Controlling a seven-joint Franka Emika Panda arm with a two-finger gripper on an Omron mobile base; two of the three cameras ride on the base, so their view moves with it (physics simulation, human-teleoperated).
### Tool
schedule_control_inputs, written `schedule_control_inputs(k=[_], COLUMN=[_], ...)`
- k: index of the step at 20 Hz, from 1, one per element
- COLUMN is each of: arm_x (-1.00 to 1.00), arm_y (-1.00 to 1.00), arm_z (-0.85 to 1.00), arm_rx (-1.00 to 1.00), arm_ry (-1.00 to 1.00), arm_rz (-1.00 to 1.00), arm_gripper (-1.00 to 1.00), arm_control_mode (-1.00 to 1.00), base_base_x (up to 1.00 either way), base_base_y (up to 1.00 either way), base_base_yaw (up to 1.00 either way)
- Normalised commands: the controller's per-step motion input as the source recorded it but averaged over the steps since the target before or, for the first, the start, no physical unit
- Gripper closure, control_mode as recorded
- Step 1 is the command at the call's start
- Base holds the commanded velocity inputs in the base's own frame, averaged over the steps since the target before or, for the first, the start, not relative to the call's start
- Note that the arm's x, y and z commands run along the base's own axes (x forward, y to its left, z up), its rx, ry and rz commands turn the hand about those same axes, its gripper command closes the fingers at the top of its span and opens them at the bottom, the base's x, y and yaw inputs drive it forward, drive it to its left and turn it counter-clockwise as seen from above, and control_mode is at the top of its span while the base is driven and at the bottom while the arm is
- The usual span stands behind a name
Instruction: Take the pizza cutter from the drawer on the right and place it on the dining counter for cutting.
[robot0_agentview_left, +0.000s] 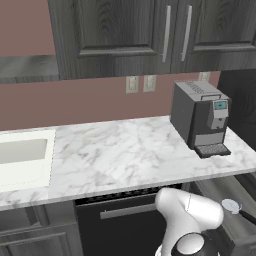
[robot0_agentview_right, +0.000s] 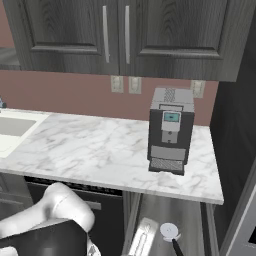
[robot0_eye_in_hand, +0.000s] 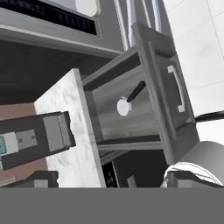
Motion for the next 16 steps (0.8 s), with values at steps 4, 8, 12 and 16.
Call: schedule_control_inputs(k=[4,8,12,16], arm_x=[0.5,0.48,0.41,0.28], arm_y=[0.41,0.48,0.1,0.0], arm_z=[0.62,0.03,-0.01,-0.09], arm_rx=[0.0,-0.07,-0.08,-0.13], arm_ry=[0.08,0.11,0.07,0.07], arm_rz=[0.0,0.0,0.08,0.22], arm_gripper=[-1.0,-1.0,-1.0,-1.0], arm_control_mode=[-1.0,-1.0,-1.0,-1.0], base_base_x=[0.0,0.0,0.0,0.0], base_base_y=[0.0,0.0,0.0,0.0], base_base_yaw=[0.0,0.0,0.0,0.0])
